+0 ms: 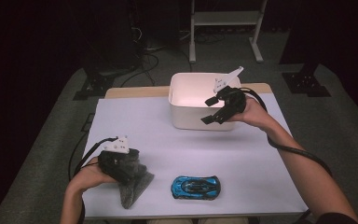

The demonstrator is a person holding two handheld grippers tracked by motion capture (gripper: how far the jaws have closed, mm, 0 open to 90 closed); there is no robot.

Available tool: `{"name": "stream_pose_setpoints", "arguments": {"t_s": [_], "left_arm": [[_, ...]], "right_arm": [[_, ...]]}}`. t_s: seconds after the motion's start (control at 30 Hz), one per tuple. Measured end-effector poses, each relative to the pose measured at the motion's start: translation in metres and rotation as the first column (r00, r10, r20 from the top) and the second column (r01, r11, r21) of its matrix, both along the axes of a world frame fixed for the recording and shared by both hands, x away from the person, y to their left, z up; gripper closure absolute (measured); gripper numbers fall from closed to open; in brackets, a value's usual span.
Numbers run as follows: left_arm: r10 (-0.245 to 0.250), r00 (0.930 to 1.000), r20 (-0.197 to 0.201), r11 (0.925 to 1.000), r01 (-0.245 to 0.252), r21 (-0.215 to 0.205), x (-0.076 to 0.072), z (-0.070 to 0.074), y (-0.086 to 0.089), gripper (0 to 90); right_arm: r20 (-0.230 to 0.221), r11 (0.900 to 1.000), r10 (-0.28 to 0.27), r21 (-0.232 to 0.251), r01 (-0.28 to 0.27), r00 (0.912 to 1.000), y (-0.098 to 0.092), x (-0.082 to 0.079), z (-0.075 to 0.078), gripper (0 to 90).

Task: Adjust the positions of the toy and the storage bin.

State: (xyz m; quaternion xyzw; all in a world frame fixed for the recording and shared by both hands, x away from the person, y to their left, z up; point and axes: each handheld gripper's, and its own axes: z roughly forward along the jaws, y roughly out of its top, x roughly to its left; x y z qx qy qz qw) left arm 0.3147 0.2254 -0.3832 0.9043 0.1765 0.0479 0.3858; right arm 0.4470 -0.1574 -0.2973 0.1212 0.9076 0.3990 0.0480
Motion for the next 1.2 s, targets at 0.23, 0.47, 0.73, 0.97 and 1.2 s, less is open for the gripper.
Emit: {"name": "stream_pose_setpoints", "arguments": {"t_s": [0.23,0.47,0.73,0.97,1.2], "left_arm": [[-0.002,1.0000,0.005,1.0000,0.002,-0.001,-0.001,0.001,-0.001,9.4],[0.004,1.0000,-0.001,1.0000,-0.004,-0.003,0.000,0.000,0.000,9.4],[0.006,1.0000,0.000,1.0000,-0.006,-0.007,0.000,0.000,0.001,9.4],[0.015,0.9999,0.001,0.9998,-0.015,-0.011,0.000,-0.001,0.003,9.2],[0.013,0.9999,0.007,0.9999,-0.013,-0.009,-0.001,-0.001,0.001,9.2]], "right_arm": [[0.004,0.999,-0.003,-0.035,0.003,1.0000,0.008,0.011,0.001,19.3],[-0.007,0.998,-0.014,-0.065,0.014,0.9999,0.012,0.028,-0.004,22.7],[-0.026,0.996,-0.037,-0.078,0.035,0.9990,0.013,0.043,-0.014,31.4],[-0.019,0.990,-0.017,-0.142,0.014,0.9997,0.018,0.046,-0.021,45.9],[-0.033,0.982,-0.004,-0.186,-0.002,0.9995,0.021,0.048,-0.027,66.6]]}}
